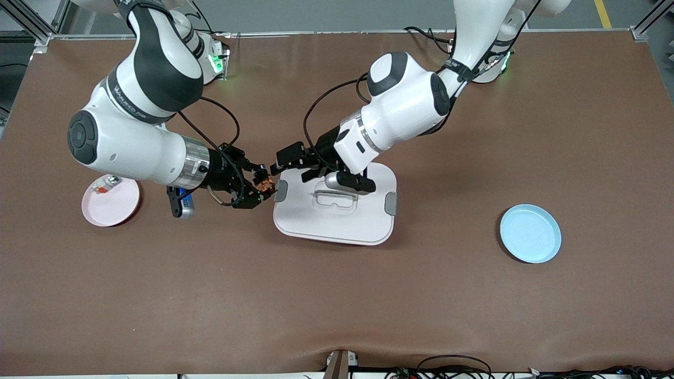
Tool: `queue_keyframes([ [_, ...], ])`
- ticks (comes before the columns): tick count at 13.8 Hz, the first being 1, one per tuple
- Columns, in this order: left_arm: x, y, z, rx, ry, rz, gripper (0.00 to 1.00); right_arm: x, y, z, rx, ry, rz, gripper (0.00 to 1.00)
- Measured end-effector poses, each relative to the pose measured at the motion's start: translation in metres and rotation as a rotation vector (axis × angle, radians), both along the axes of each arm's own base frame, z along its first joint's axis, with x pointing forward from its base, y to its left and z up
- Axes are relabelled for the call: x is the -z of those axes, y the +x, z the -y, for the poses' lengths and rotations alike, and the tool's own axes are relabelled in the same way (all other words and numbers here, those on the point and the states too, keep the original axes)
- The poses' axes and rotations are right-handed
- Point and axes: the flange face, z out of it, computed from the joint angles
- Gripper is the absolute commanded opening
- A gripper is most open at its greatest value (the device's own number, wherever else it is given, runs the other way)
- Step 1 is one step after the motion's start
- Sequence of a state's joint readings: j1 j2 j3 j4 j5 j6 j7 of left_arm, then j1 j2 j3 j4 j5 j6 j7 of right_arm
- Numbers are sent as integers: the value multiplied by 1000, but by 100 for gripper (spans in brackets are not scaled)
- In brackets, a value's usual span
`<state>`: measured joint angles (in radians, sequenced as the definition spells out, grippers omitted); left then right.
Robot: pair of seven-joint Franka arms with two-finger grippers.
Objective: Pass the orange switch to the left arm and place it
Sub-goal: 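Close the left gripper on the switch held by the right gripper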
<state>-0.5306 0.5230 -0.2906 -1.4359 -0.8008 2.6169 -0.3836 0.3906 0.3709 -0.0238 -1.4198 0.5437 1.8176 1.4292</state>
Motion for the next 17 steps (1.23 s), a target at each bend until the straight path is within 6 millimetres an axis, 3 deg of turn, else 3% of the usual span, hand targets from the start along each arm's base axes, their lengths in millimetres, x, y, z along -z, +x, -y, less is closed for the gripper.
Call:
queue_keyframes([
  [17, 10, 5, 10, -26, -14, 17, 100, -10, -1, -26, 69, 43, 17, 0],
])
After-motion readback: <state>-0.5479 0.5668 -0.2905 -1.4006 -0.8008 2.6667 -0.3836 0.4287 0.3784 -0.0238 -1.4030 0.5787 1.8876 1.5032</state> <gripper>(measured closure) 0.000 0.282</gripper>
